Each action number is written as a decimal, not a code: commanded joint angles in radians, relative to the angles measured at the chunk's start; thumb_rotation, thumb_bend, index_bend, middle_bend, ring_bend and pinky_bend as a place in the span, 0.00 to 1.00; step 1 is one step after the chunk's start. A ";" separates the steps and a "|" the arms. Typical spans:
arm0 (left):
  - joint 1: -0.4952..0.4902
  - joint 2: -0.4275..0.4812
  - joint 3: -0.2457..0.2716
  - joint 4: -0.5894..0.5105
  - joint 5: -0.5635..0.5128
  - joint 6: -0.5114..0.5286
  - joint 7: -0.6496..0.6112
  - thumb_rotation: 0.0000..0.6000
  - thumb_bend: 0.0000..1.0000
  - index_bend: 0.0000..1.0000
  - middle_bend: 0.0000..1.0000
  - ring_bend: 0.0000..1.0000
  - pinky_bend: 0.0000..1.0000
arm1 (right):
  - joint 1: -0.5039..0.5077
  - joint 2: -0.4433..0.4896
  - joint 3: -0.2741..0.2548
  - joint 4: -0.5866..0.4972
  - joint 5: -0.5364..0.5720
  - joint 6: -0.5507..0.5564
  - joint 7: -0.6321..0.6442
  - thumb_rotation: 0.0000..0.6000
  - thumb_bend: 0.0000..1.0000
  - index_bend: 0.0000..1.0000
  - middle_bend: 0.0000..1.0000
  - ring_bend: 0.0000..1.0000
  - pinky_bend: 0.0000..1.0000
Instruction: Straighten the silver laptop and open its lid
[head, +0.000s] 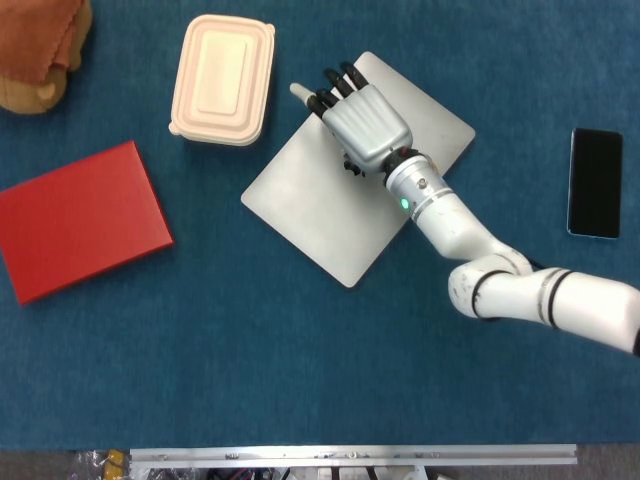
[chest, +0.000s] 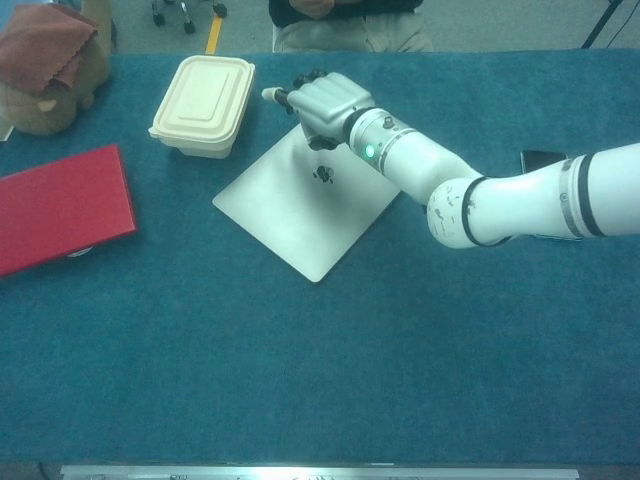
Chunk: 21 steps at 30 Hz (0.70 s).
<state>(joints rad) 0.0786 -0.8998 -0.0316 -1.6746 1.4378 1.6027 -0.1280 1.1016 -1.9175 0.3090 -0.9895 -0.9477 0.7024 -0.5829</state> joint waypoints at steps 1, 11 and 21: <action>0.000 -0.003 -0.001 0.006 -0.004 -0.004 -0.004 1.00 0.14 0.01 0.00 0.00 0.00 | 0.018 -0.033 -0.011 0.059 0.017 -0.011 -0.003 1.00 1.00 0.00 0.24 0.01 0.04; -0.003 -0.014 -0.005 0.019 -0.011 -0.015 -0.001 1.00 0.14 0.01 0.00 0.00 0.00 | 0.045 -0.104 -0.019 0.198 0.009 -0.035 0.032 1.00 1.00 0.00 0.24 0.01 0.04; -0.001 -0.018 -0.010 0.025 -0.019 -0.016 0.000 1.00 0.14 0.01 0.00 0.00 0.00 | 0.078 -0.160 -0.005 0.299 -0.004 -0.065 0.065 1.00 1.00 0.00 0.23 0.01 0.04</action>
<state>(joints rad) 0.0778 -0.9183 -0.0415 -1.6495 1.4192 1.5872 -0.1284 1.1751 -2.0721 0.3023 -0.6974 -0.9486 0.6416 -0.5221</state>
